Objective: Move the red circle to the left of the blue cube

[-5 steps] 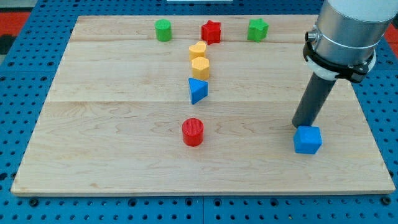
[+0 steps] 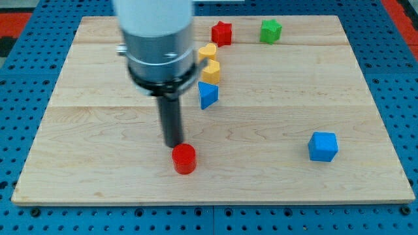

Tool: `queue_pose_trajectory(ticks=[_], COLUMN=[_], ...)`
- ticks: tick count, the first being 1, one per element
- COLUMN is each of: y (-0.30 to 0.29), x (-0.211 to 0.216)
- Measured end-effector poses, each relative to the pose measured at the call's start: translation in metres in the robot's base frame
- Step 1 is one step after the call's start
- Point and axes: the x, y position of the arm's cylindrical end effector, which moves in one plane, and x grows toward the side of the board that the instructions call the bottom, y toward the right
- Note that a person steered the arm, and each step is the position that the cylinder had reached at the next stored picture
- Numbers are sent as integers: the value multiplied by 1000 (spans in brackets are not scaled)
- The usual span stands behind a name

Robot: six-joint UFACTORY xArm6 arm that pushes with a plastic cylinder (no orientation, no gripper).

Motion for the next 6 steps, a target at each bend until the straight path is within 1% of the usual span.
queue_pose_trajectory(ticks=[1, 2, 4, 5, 6], y=[-28, 7, 112, 132, 121], x=[8, 29, 41, 56, 83])
